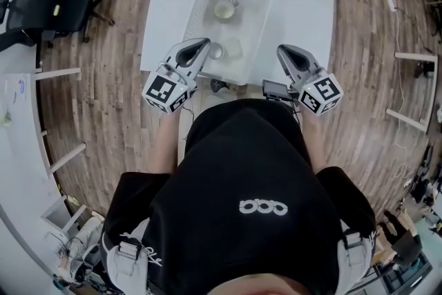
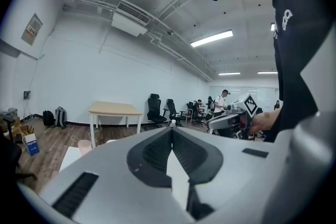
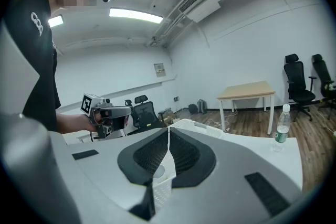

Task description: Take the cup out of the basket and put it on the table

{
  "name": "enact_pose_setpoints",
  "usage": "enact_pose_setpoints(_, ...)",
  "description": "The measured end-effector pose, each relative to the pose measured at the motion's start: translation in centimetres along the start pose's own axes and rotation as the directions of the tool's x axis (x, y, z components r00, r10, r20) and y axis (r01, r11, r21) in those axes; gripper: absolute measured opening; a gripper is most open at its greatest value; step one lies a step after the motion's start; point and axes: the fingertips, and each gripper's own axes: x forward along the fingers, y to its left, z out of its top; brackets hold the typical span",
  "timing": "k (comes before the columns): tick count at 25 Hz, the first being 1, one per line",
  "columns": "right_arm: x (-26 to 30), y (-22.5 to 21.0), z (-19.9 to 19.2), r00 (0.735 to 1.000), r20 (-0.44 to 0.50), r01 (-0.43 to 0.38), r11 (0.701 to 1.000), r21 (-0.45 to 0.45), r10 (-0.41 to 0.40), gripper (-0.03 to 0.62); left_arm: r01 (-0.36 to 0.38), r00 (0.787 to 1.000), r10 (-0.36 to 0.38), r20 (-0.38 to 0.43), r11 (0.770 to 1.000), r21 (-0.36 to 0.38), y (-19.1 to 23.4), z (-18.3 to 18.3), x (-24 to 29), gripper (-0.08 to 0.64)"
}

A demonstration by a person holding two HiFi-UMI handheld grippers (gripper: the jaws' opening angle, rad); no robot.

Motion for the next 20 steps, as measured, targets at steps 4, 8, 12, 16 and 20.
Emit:
enact_pose_setpoints(4, -0.1, -1.7, -0.1, 0.999, 0.006, -0.032, 0.999, 0.005, 0.032, 0.026, -0.036, 0.999, 0.036, -0.027, 0.999, 0.007, -0.4, -0.7, 1.6, 0.009)
enact_pose_setpoints(8, 0.1, -3.3, 0.0, 0.998, 0.008, -0.066, 0.998, 0.013, 0.065, 0.026, -0.076, 0.996, 0.076, -0.045, 0.997, 0.003, -0.3, -1.0, 3.0, 0.008)
enact_pose_setpoints(12, 0.2, -4.3, -0.1, 0.996, -0.002, -0.089, 0.996, 0.009, 0.089, 0.026, -0.097, 0.994, 0.096, -0.054, 0.995, -0.001, -0.4, -1.2, 4.0, 0.008)
enact_pose_setpoints(16, 0.4, -4.7, -0.6, 0.994, -0.019, -0.105, 0.994, 0.018, 0.105, 0.026, -0.107, 0.992, 0.107, -0.067, 0.994, -0.003, -0.3, -1.7, 4.3, 0.008)
enact_pose_setpoints(20, 0.7, -5.0, -0.8, 0.993, -0.035, -0.113, 0.993, 0.023, 0.114, 0.026, -0.113, 0.991, 0.113, -0.075, 0.994, -0.004, -0.1, -1.9, 4.7, 0.009)
